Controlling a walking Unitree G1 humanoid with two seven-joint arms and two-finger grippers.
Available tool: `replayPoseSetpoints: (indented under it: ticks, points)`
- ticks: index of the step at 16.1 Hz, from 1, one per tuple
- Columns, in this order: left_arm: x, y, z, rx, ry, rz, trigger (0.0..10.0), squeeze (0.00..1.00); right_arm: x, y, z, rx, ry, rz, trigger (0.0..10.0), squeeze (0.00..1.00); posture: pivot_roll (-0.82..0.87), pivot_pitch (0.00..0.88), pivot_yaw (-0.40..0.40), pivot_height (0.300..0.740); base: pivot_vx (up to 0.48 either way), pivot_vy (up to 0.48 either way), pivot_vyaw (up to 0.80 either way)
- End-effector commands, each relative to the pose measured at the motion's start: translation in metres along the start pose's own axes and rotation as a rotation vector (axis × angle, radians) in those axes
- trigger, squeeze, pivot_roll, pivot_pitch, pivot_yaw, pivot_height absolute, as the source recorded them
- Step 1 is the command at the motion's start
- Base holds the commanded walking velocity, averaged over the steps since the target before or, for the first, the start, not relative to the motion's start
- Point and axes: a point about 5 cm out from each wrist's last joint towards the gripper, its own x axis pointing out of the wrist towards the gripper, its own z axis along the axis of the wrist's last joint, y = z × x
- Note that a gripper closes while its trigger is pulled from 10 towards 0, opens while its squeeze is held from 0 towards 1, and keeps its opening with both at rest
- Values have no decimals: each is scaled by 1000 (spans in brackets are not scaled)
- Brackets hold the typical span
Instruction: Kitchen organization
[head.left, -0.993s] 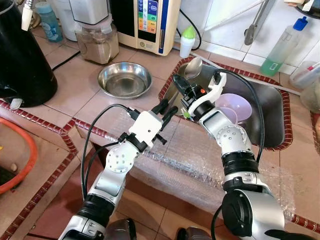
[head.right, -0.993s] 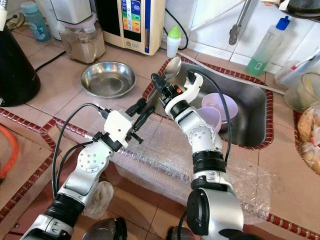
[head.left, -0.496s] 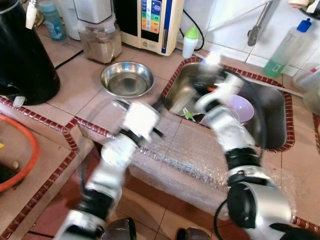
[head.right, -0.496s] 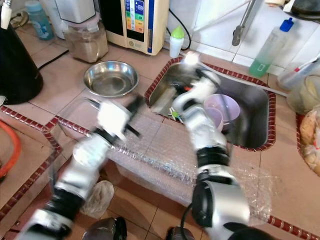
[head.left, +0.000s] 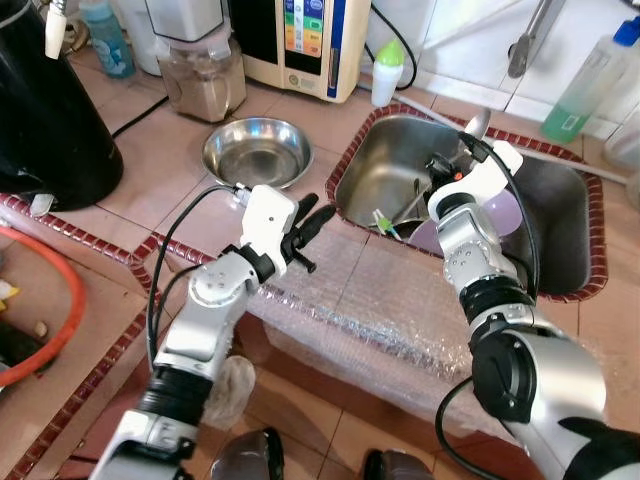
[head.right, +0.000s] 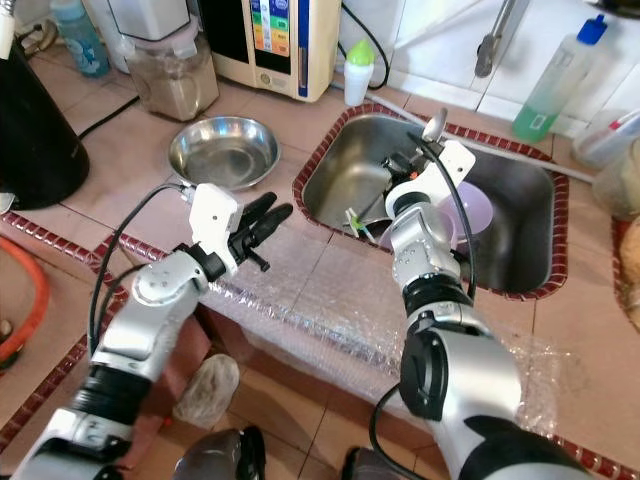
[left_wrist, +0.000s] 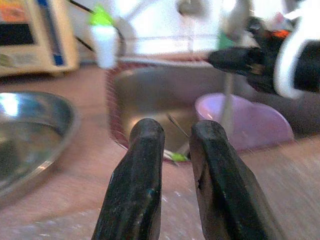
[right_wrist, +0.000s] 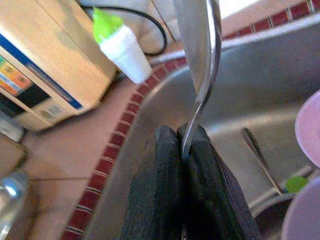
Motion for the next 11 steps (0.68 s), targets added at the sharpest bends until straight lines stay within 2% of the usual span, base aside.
replayPoseSetpoints:
  ticks: [1,3,4,5,6,7,11]
  points:
    - [-1,-7,2,-7,22,-66,10000,1000,2,1,4,-22,-7,-28,0,0,142,135,28,740,0,0,0]
    - [-6,-8,1,16,69,-117,10000,1000,3,-4,3,-19,10,-75,0,0,157,140,31,740,0,0,0]
    - [-11,-9,0,55,110,-163,10000,1000,3,-2,-1,-22,24,-78,0,0,175,145,34,740,0,0,0]
    - [-12,-7,1,73,123,-161,10000,1000,2,-1,-6,-33,43,-81,667,0,181,146,33,740,0,0,0]
    - [-12,-5,2,97,131,-168,10000,1000,1,0,-11,-41,60,-84,5216,0,184,145,33,740,0,0,0]
    - [-11,-4,3,108,135,-164,10000,1000,-1,-1,-18,-56,80,-86,10000,1000,186,143,32,740,0,0,0]
    - [-9,2,8,104,134,-137,10000,1000,-5,-6,-28,-68,110,-92,10000,1000,180,133,27,740,0,0,0]
